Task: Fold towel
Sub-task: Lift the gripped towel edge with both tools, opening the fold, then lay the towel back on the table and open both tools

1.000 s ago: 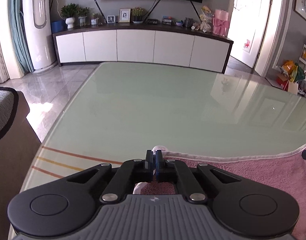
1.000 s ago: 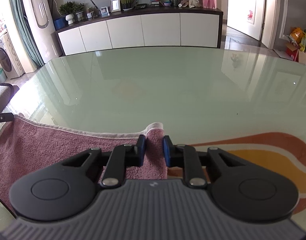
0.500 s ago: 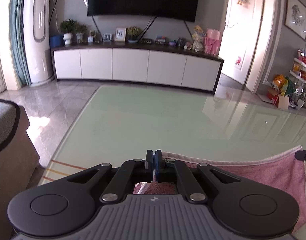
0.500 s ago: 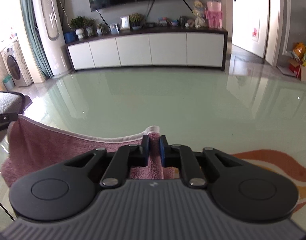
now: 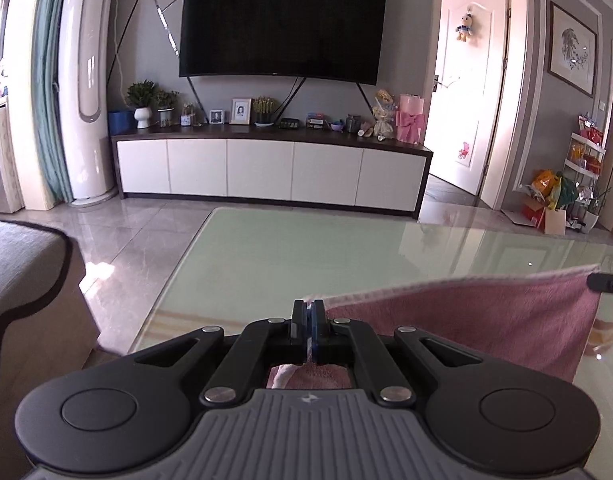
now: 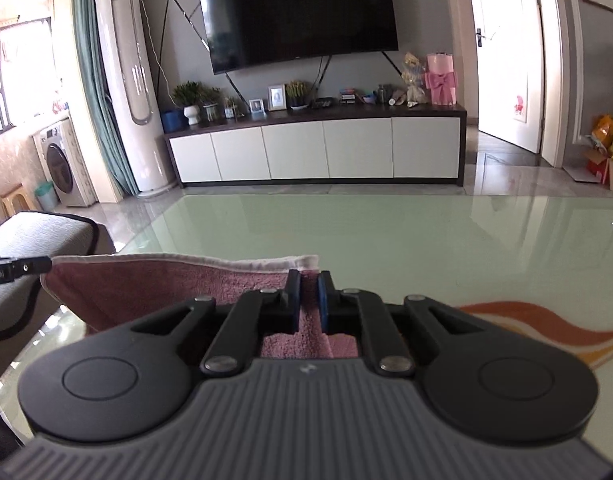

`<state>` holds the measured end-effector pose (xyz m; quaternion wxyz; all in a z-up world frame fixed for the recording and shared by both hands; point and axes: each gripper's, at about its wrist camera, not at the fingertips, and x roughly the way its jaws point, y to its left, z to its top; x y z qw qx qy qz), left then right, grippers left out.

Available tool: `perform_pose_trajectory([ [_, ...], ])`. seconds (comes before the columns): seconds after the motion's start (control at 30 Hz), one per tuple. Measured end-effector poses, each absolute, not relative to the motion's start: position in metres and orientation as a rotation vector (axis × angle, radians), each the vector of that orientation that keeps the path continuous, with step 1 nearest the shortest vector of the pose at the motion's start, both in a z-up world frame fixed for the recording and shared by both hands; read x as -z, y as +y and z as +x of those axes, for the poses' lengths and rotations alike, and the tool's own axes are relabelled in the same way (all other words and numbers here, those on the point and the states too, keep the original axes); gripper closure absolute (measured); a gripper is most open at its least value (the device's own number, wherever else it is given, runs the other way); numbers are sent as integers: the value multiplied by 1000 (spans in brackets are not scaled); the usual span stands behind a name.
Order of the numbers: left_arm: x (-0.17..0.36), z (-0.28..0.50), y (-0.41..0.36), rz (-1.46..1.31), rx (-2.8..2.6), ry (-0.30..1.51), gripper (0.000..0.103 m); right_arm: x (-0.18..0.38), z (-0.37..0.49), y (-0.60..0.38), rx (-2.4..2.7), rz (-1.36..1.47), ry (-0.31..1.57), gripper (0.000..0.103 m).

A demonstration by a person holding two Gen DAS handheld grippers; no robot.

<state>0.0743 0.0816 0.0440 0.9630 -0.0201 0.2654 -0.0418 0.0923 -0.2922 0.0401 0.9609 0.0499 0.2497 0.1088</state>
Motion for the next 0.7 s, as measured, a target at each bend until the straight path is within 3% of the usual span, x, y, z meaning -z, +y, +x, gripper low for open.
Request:
perform_pose_trajectory([
  [0.53,-21,-44,91,-6,80,648,102,-9,-21,-296,-335,51,693,94],
  [0.6,-16,-54,88,12,78,656,102,-8,-32,-293,-345,45,698,84],
  [0.63,-14,-58,88,20,73,659,102,-8,-37,-293,-345,46,694,65],
  [0.67,-11,-61,88,24,66,661,102,-9,-43,-293,-339,55,683,54],
  [0.7,-8,-64,87,32,58,666,102,-10,-47,-294,-331,65,672,53],
])
